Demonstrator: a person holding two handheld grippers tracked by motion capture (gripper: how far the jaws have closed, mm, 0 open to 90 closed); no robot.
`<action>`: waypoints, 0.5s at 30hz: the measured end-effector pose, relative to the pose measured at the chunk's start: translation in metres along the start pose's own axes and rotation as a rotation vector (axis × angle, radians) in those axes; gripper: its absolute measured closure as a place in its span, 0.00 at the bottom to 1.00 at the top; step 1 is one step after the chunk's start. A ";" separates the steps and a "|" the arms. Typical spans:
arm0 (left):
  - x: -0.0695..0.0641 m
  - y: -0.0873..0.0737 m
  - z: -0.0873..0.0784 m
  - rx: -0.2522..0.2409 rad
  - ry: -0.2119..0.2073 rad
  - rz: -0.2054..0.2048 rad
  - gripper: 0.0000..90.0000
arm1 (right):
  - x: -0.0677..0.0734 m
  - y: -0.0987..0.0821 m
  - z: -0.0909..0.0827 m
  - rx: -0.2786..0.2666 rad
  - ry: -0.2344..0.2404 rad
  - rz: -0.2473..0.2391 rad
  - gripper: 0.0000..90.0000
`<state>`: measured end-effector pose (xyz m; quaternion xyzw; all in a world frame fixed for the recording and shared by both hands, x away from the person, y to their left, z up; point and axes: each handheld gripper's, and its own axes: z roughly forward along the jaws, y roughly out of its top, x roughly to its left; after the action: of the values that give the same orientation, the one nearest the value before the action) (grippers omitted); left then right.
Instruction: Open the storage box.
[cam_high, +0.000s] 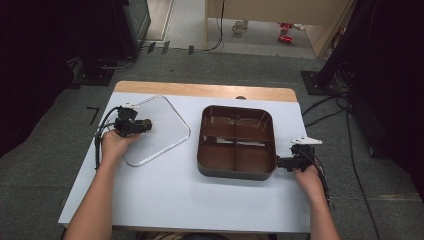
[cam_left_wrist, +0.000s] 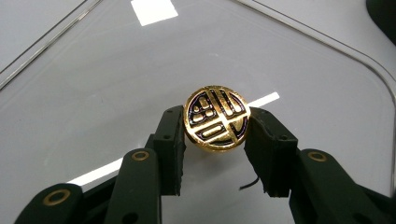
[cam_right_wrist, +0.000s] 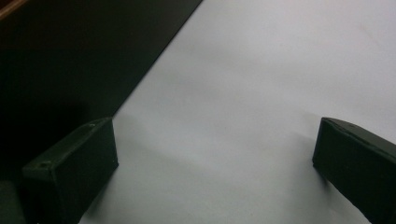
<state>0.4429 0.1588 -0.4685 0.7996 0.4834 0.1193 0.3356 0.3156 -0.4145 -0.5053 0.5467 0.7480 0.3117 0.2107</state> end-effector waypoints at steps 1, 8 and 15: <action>0.001 0.000 0.000 -0.003 -0.006 -0.006 0.65 | 0.000 0.000 0.000 0.000 0.000 0.000 0.00; -0.002 0.004 -0.009 -0.035 -0.023 -0.021 0.54 | 0.000 0.000 0.000 0.000 0.000 0.000 0.00; -0.007 0.010 -0.034 -0.097 -0.053 -0.034 0.47 | 0.000 0.000 0.000 0.000 0.000 0.000 0.00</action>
<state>0.4288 0.1637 -0.4351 0.7769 0.4818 0.1157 0.3884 0.3156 -0.4145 -0.5053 0.5467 0.7480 0.3118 0.2107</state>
